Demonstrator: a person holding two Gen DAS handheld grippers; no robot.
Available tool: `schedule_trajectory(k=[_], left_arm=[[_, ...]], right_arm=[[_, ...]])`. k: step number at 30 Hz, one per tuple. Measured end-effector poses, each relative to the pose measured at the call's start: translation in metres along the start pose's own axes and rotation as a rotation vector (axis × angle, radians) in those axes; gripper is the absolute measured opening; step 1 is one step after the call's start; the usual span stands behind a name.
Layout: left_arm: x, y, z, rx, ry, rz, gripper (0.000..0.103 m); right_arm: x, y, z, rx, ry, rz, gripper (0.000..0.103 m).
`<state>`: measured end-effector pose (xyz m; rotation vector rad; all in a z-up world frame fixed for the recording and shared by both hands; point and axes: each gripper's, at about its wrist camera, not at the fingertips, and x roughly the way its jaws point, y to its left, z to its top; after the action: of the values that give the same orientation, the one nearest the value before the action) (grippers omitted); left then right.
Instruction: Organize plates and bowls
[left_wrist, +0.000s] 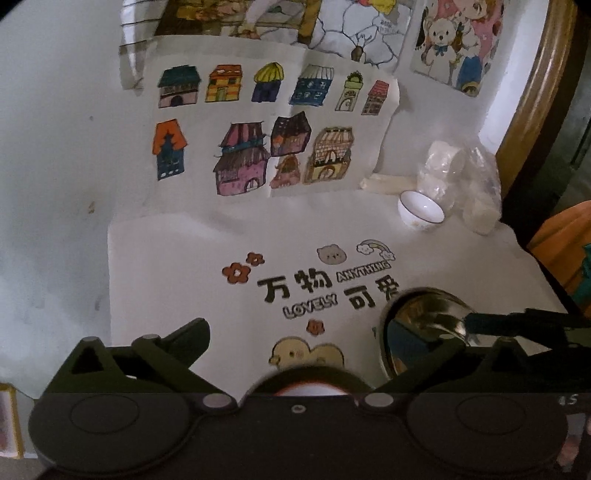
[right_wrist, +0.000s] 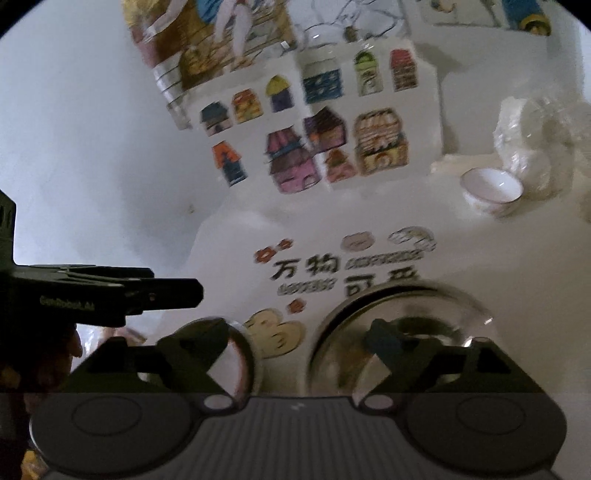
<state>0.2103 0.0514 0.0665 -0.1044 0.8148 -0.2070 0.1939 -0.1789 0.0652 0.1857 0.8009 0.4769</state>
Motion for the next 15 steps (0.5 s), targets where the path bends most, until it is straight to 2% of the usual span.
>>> schedule_trajectory(k=[4, 9, 15], left_arm=[[0.026, -0.010, 0.016, -0.011, 0.035, -0.003, 0.102], [0.061, -0.025, 0.042, -0.016, 0.067, -0.012, 0.102], [0.109, -0.053, 0.075, 0.018, 0.048, -0.012, 0.102]], right_arm=[[0.002, -0.024, 0.008, 0.010, -0.019, -0.031, 0.097], [0.007, -0.062, 0.020, 0.038, -0.050, -0.084, 0.099], [0.016, -0.120, 0.040, 0.095, -0.097, -0.152, 0.100]])
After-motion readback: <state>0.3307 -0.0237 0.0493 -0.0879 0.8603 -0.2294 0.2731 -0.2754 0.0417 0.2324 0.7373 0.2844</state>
